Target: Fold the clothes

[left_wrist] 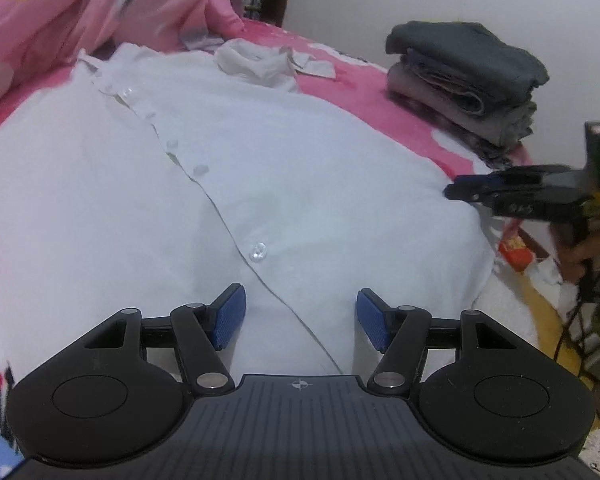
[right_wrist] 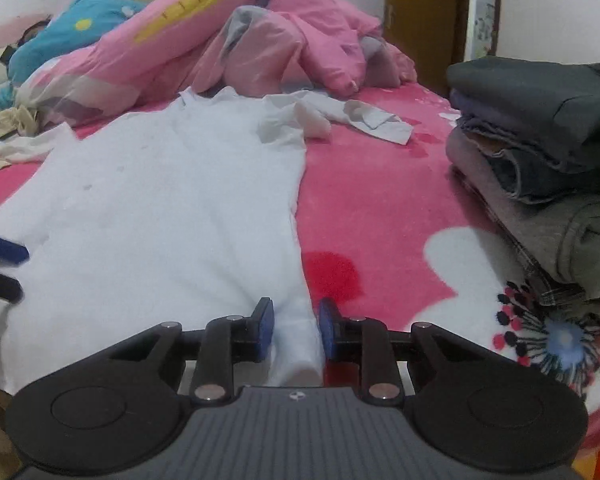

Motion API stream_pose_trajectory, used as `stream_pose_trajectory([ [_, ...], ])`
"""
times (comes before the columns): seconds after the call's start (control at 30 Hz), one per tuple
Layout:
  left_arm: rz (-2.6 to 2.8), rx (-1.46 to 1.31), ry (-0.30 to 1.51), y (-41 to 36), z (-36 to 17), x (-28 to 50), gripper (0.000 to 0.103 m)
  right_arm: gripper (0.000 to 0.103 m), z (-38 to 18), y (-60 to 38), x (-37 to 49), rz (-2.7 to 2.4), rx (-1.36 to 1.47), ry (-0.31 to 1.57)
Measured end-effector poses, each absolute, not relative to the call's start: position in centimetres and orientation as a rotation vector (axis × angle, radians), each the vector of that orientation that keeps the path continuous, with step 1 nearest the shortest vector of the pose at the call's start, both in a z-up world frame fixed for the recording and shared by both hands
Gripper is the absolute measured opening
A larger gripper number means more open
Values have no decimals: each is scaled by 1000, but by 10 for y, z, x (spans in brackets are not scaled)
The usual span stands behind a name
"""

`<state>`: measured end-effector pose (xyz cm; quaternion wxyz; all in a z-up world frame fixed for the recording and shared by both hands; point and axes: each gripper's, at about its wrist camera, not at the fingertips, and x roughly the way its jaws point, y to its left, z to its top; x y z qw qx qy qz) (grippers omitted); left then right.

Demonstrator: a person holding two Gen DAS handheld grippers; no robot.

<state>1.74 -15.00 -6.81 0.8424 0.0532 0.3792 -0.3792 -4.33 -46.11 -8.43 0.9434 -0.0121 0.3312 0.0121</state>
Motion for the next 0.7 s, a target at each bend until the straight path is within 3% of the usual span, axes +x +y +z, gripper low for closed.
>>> stream_pose_trajectory([
  [0.23, -660, -66, 702, -79, -40, 29, 62, 40, -30, -459, -41, -30, 130, 496],
  [0.33, -508, -145, 666, -34, -35, 44, 62, 40, -18, -444, -20, 39, 232, 466],
  [0.7, 81, -498, 557, 144, -35, 123, 62, 42, -28, -296, 72, 324, 241, 593],
])
